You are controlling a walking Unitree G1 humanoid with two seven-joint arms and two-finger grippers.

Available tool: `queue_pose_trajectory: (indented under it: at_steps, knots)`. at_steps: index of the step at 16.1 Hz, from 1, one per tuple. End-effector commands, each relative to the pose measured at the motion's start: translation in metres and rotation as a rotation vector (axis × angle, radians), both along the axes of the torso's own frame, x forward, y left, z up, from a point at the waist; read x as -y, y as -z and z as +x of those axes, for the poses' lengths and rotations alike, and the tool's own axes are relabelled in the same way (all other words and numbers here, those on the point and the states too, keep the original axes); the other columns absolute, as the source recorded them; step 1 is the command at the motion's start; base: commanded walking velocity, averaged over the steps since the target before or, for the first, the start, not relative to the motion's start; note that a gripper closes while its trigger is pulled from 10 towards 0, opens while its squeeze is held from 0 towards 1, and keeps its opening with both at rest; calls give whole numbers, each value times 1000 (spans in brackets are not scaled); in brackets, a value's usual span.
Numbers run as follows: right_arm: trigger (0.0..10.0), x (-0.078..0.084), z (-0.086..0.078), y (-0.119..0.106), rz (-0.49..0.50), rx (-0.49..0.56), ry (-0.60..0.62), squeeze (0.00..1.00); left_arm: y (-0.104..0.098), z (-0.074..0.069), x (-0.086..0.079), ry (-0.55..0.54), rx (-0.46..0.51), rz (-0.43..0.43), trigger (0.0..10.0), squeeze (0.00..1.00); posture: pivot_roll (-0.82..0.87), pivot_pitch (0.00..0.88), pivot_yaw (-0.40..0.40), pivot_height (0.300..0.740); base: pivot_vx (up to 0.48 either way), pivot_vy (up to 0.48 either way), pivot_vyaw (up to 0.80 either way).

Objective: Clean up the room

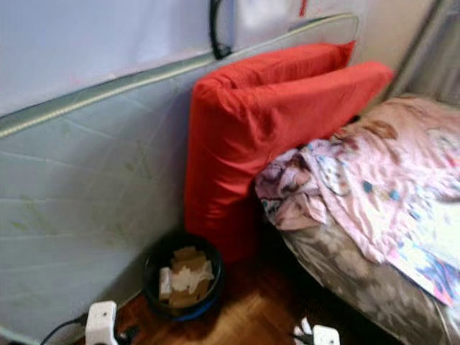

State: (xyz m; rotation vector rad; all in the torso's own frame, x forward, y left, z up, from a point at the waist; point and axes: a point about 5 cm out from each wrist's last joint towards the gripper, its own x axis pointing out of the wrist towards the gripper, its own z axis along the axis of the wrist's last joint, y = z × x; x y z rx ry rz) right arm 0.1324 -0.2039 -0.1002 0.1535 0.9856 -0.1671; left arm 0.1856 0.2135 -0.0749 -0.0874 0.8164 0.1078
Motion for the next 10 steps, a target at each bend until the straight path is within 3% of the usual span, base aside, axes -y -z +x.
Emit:
queue_pose_trajectory:
  at_steps: [1,7,10]
  knots:
    - [10000,4,-2,0,-10,-1,2,0,0,0,3,14,-2,-2,10000,0,-24,6,11,740,0,319,0]
    - [10000,3,-3,0,-11,-5,-1,0,-1,2,3,16,5,1,10000,0,-21,0,16,740,0,314,0]
    - [10000,3,-2,0,-13,-3,-13,0,-2,4,2,22,14,4,10000,0,-22,0,17,740,0,0,0]
